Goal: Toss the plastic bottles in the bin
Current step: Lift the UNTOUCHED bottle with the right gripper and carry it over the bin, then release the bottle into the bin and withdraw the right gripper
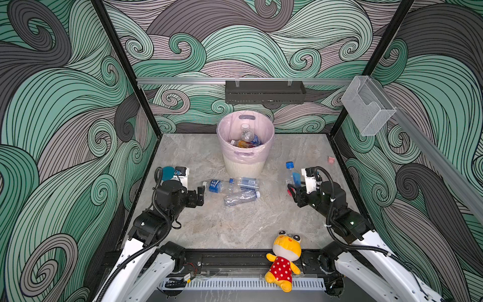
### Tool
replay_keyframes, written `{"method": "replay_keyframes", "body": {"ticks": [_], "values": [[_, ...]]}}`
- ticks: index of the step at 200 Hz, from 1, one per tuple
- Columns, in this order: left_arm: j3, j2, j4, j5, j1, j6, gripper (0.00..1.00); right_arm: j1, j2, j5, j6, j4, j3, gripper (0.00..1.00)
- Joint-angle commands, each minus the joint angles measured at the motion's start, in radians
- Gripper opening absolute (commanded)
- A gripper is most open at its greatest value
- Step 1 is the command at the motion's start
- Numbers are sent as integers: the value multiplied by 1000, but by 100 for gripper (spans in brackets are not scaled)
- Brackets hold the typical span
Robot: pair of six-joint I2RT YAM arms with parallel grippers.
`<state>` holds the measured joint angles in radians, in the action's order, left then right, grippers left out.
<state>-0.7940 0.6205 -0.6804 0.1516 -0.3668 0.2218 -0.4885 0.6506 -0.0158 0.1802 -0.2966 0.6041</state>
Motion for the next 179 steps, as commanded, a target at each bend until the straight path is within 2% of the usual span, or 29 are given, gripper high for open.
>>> {"method": "replay_keyframes", "body": {"ticks": [1, 30, 55, 73, 93, 103, 115, 129, 140, 159, 179], "values": [[-3, 2, -8, 16, 5, 10, 98, 5, -19, 29, 18, 16, -7, 46], [-12, -3, -36, 13, 5, 13, 98, 6, -11, 7, 4, -10, 52, 45], [-17, -14, -57, 11, 5, 12, 98, 5, 91, -54, -38, -14, 223, 46], [-18, -27, -55, 6, 5, 14, 98, 3, 320, -147, -101, -95, 498, 47], [-27, -28, -54, -15, 6, 14, 98, 1, 596, -217, -96, -69, 815, 48], [-39, -21, -61, -27, 5, 17, 98, 1, 753, -257, -79, -83, 1017, 58], [-60, -3, -78, -54, 6, 26, 97, -1, 933, -280, -79, -187, 1273, 73], [-87, 25, -102, -64, 5, 41, 98, -4, 1080, -289, -83, -303, 1471, 78], [-109, 40, -132, -61, 5, 42, 98, -7, 1082, -275, -78, -287, 1468, 80], [-122, 41, -158, -44, 7, 33, 98, -9, 965, -224, -77, -127, 1264, 86], [-119, 34, -151, -12, 6, 51, 99, -7, 824, -207, -114, -124, 1122, 87]]}}
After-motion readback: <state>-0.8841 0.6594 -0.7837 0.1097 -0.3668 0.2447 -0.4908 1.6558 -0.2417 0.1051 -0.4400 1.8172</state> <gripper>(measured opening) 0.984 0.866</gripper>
